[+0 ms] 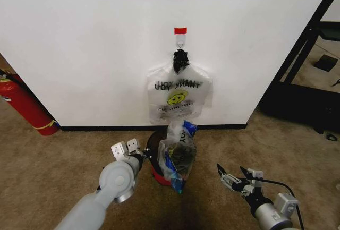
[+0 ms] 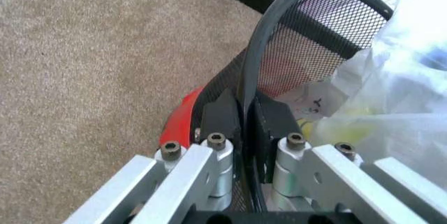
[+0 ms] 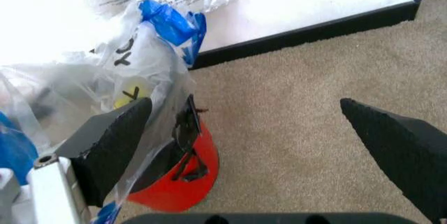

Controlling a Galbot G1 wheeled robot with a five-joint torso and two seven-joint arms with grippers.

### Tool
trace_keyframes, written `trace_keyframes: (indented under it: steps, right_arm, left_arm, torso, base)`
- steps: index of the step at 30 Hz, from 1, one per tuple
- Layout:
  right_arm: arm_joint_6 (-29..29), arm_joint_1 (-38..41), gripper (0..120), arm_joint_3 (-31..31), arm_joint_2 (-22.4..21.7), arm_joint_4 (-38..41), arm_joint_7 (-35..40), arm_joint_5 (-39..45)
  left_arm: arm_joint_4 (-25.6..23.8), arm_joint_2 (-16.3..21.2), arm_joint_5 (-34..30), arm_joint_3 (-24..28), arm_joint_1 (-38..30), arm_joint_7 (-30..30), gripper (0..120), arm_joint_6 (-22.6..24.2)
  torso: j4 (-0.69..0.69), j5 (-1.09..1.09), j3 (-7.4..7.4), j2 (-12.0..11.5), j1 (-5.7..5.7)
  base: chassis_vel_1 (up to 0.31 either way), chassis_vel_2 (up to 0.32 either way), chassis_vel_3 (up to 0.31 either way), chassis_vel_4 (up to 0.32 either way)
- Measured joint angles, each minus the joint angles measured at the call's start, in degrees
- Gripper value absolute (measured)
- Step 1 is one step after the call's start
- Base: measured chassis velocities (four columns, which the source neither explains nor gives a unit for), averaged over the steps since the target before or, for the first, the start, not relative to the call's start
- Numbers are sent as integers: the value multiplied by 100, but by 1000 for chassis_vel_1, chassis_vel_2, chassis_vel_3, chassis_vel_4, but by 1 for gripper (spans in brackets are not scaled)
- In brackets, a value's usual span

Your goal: Pick up the garbage bag from the wall and place it over the trash bin.

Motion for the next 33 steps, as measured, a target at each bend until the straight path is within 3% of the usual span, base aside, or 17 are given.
trace_keyframes:
  steps: [8,11,13,19,22,26,30,33]
  right_arm:
    - [-6,5,100,-3,-16,-25,1,-2]
    - [-20,21,100,-4,-33,-20,12,-2]
    - [-23,24,100,-3,-38,-16,16,-1]
    - [-88,51,100,-16,-69,79,85,7]
    - [-117,63,100,-20,-82,123,117,11]
    - [-206,177,100,-57,-174,245,215,41]
    - [-212,457,100,-161,-236,236,224,-58]
    - [-209,629,100,-227,-256,184,220,-186]
  left_arm:
    - [57,-6,73,-34,-20,102,5,36]
    - [-6,65,182,-64,-9,124,19,161]
    - [-35,91,194,-75,-5,126,20,190]
    - [-407,345,473,-154,126,307,47,469]
    - [-529,402,558,-166,184,357,53,536]
    - [-1022,621,953,-317,341,443,74,722]
    - [-1416,816,1395,-360,432,620,85,768]
    - [-1637,994,1711,-245,412,900,94,752]
  torso:
    - [-1,0,0,0,0]
    - [-2,-1,0,0,0]
    - [-1,-1,1,0,0]
    - [-1,-1,0,0,0]
    - [-1,-1,1,0,0]
    - [-2,-2,0,0,0]
    - [3,-1,0,0,0]
    - [-1,-1,1,0,0]
  base:
    - [0,0,0,0]
    - [0,0,0,0]
    - [0,0,0,0]
    - [0,0,0,0]
    - [0,0,0,0]
    - [0,0,0,0]
    - [0,0,0,0]
    - [0,0,0,0]
